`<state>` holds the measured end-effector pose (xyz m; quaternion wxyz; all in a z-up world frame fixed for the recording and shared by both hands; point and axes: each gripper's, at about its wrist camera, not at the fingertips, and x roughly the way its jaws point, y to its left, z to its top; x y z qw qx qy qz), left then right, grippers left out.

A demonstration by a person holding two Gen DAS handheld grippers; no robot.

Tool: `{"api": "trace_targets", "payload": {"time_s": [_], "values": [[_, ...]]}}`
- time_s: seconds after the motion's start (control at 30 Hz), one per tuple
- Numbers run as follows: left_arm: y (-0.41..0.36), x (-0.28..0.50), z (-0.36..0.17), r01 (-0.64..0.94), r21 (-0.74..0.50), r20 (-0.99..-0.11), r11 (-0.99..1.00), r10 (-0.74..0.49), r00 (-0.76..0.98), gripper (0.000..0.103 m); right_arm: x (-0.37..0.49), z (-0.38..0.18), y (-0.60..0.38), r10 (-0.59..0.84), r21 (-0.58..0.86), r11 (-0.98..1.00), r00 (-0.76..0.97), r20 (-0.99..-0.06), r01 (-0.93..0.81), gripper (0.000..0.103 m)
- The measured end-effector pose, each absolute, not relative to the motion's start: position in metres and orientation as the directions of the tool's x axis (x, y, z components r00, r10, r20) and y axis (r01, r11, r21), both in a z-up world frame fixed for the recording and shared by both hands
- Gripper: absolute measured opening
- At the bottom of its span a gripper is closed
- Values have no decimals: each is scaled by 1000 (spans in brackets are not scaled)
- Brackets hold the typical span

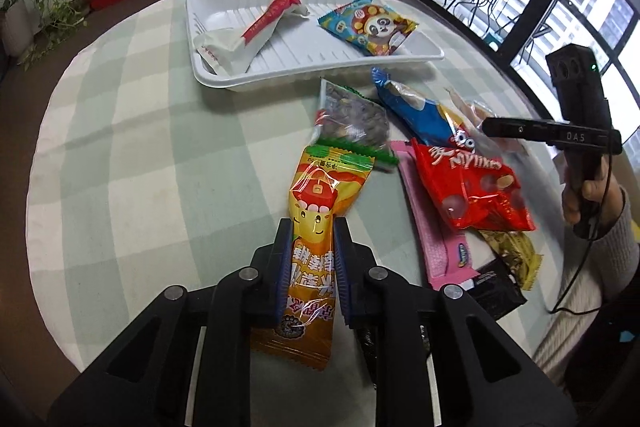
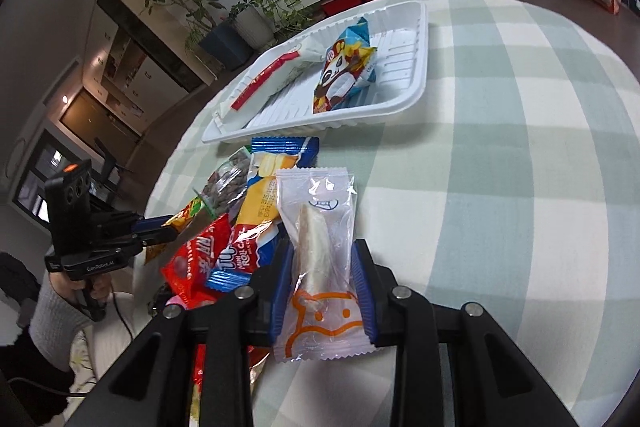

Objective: Organize snacks
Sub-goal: 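Grasp the orange wafer bar with the left tool while the right tool grasps the clear bread packet, then carry both packets into the white tray and open both tools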

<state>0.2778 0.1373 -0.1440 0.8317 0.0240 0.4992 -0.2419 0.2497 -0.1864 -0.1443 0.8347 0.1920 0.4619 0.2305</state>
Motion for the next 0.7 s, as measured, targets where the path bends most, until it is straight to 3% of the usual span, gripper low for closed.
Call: {"api": "trace_targets", "payload": {"time_s": [0.33, 0.7], "values": [[142, 276, -119, 414, -275, -796, 868, -447, 408, 17, 241, -145, -213, 692, 728, 670, 479, -540, -146, 33], [139, 322, -97, 377, -365, -735, 851, -512, 445, 17, 286, -108, -227, 712, 774, 610, 543, -444, -167, 33]]}}
